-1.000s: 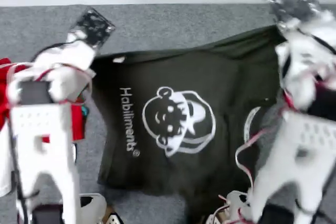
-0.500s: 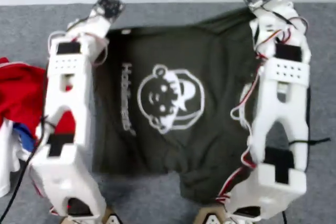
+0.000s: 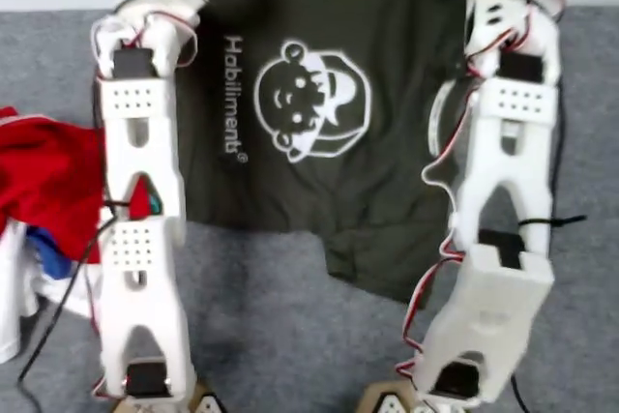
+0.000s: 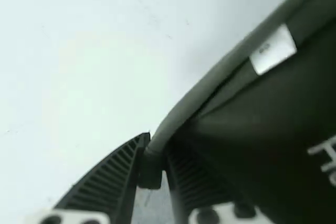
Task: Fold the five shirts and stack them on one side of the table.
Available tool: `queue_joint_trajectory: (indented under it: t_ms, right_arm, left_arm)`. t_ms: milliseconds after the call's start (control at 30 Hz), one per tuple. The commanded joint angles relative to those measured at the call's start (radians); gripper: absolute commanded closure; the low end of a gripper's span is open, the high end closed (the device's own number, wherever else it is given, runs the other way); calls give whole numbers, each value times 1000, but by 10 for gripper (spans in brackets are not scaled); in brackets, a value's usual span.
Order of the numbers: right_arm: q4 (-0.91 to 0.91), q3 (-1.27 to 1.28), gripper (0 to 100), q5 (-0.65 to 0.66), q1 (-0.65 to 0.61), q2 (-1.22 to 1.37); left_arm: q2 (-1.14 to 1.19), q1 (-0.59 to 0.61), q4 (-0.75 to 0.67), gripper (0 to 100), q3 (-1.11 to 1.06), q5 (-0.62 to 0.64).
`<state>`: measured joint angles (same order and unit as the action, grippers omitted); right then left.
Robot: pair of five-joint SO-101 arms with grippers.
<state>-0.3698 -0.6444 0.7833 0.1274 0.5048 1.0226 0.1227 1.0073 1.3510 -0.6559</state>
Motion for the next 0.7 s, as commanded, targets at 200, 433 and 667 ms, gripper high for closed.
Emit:
queue_joint_trajectory:
  t_ms: [200, 433, 667]
  right_arm:
    - [-598, -94, 988, 18, -1, -124]
    - [-1017, -94, 988, 18, -7, -234]
    - [-1346, -95, 988, 57, -51, -260]
  left_arm:
    - [21, 6, 600, 995, 214, -98]
    - [15, 28, 749, 995, 179, -198]
    - [-3, 46, 750, 995, 7, -305]
